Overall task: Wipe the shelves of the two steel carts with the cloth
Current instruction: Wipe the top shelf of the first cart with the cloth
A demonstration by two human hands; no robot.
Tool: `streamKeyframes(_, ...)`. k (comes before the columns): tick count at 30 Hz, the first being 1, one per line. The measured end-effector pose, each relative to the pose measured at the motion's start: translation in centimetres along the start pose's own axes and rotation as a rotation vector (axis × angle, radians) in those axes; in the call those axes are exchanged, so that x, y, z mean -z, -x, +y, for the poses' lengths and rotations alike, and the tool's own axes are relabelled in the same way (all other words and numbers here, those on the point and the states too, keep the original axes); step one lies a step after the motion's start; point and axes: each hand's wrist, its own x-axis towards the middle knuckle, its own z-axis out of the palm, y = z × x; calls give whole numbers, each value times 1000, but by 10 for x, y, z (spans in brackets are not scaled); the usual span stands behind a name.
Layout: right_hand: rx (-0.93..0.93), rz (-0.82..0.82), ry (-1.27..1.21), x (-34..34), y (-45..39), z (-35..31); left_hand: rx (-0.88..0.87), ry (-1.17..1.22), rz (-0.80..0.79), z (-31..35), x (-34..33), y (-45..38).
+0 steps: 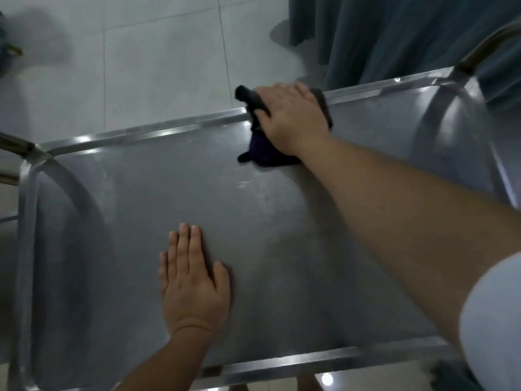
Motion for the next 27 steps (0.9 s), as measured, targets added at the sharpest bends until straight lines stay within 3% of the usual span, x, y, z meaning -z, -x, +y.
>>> streamKeyframes(6,-208,45,61,40,43,138,-12,8,11,2,2,0)
streamKeyframes(11,-296,-1,136,64,87,202,3,5,-8,6,4,0)
streamKeyframes(19,-361,-40,198,63,163,212,8,18,-37,8,11,1)
streamKeyframes(23,-363,-25,170,52,238,198,21,31,-57,13,15,1)
streamKeyframes(27,-495,-23,119,36,328,163,5,30,-56,10,13,1)
